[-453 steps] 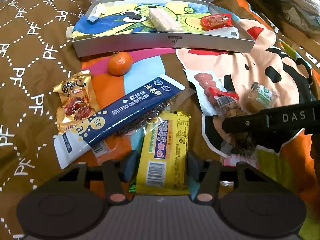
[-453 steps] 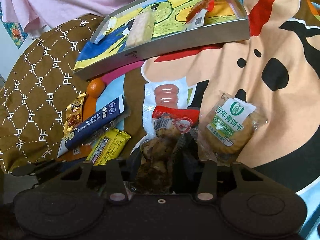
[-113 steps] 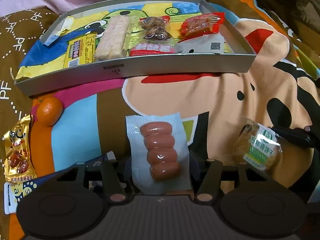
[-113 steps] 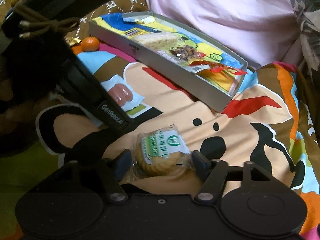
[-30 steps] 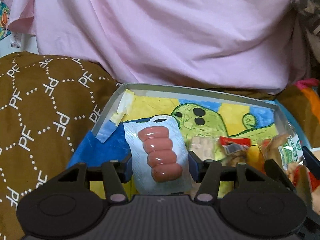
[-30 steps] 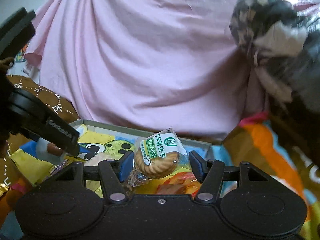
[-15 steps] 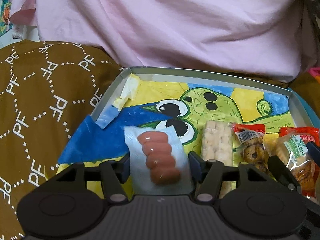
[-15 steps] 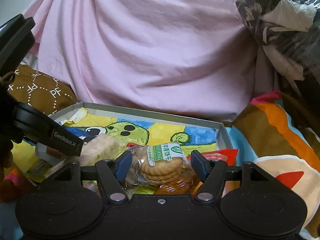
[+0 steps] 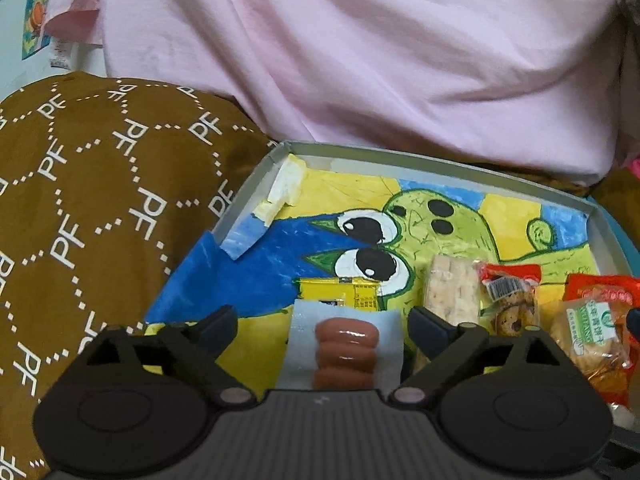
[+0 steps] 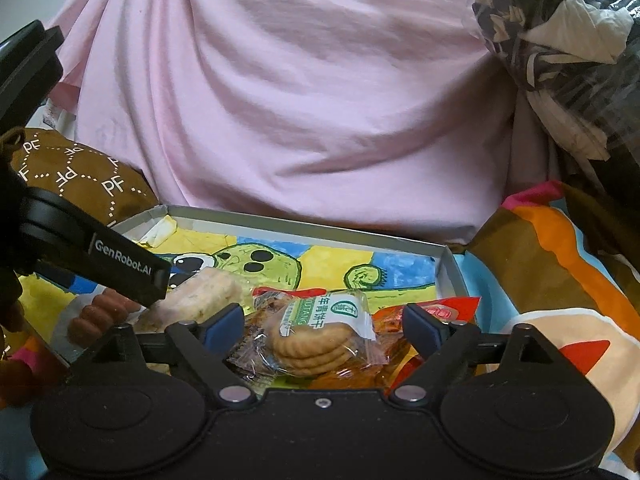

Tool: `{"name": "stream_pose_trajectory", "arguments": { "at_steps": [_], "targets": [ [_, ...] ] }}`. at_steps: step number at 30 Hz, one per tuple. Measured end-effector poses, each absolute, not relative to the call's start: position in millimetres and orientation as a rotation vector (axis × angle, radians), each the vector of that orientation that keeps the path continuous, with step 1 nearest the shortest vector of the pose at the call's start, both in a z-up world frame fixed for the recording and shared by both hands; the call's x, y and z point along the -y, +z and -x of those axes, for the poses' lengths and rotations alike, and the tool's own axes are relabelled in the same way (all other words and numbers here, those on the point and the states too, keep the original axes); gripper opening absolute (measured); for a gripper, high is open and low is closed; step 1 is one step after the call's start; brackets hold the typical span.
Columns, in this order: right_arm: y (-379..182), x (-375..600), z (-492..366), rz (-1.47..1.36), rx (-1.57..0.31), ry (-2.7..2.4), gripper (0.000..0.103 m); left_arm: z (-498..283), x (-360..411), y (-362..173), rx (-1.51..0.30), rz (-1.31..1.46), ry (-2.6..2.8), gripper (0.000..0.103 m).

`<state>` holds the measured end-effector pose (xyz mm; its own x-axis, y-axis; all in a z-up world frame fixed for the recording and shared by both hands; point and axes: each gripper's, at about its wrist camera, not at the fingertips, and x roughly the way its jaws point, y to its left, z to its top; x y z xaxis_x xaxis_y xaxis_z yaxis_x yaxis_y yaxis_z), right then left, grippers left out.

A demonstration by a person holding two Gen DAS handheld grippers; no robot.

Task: Organize snacks
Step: 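Lower both packs into the tray and open both tools, then withdraw both tools and move them over the blue stick and dried fish pack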

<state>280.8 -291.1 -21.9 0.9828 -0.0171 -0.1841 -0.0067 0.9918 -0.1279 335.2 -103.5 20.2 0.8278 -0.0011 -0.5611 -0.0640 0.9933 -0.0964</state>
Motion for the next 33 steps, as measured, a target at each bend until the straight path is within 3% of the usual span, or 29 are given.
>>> {"name": "stream_pose_trajectory", "arguments": {
  "at_steps": [15, 33],
  "targets": [
    [10.2, 285.3, -250.2, 0.103, -0.162, -0.046, 0.102, -285.1, 81.7, 65.9, -0.507, 0.18, 0.058, 0.103],
    [70.9, 272.9, -136.0, 0.069, -0.106, -0.069, 0.102, -164.6, 29.2, 92.8, -0.477, 0.172, 0.1, 0.103]
  ]
}}
